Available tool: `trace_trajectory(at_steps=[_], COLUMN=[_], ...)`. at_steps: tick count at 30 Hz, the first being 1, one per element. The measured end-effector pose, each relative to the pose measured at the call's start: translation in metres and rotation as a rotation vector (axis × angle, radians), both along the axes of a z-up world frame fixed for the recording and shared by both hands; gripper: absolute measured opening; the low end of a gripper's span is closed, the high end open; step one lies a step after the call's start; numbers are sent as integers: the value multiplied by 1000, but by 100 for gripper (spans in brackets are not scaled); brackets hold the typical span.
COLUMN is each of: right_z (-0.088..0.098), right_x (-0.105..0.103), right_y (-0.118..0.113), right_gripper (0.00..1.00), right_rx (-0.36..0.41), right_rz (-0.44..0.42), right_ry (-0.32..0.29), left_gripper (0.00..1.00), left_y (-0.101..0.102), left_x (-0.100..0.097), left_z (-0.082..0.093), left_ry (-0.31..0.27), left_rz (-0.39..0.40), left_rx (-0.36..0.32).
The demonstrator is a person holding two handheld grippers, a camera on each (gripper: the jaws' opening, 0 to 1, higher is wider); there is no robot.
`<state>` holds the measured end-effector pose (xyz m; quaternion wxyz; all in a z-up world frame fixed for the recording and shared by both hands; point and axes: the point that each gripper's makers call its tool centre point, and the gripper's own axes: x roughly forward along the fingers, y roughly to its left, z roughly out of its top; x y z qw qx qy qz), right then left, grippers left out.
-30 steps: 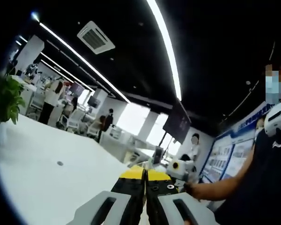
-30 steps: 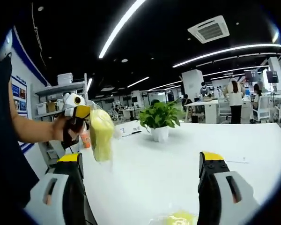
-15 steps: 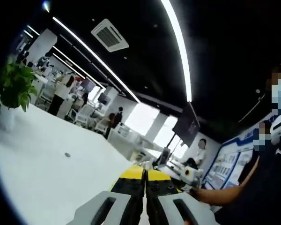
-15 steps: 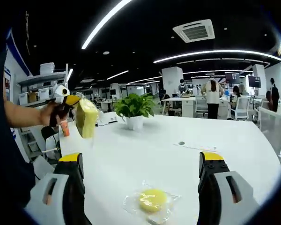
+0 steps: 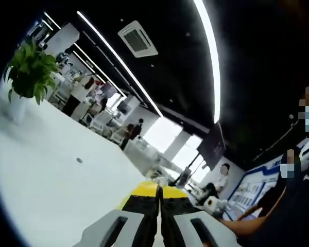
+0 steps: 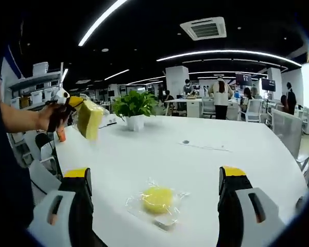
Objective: Compare the silicone blocks by pressing each to a similar depth, holding the contact briefly, and releasing to observe deformation and rebound differences across the visible hardness samples.
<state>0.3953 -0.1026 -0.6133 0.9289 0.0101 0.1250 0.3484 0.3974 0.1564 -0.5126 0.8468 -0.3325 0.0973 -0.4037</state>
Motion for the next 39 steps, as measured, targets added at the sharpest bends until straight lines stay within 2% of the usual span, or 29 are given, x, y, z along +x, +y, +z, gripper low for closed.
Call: trace_trajectory(at_steps=[6,10,16,23,28,31,33,39], right_z=[-10,-16,-17,-41,-40,-41,-41,-45], right_x=[-2,0,-2,-11,-13,-13,-15,-18], right_y=[-8,-14,-14,-12,-14,-14,-14,-13], right_gripper=[96,96,96,96,96,96,96,96], right_rx=[3,19,25,-8,-6,-9,-11,-22], right_rz=[-27,-54,-57,-42,-50,-50,-48,-40], right_ry=[21,52,54,85,69,74,77,97], left_gripper=[0,0,0,0,0,0,0,0], left_y=[2,8,7,11,13,9,10,9], left_x=[6,10,8,8,10,7,10,10], left_z=[-14,-24,-41,-67,-78,-82,-90,-106], left_ry=[23,62,96,161,190,230,234,285], left_rz=[16,34,24,31,32,-8,10,4], left_rx=[0,-66,-58,-78,-82,-114,-90,-101])
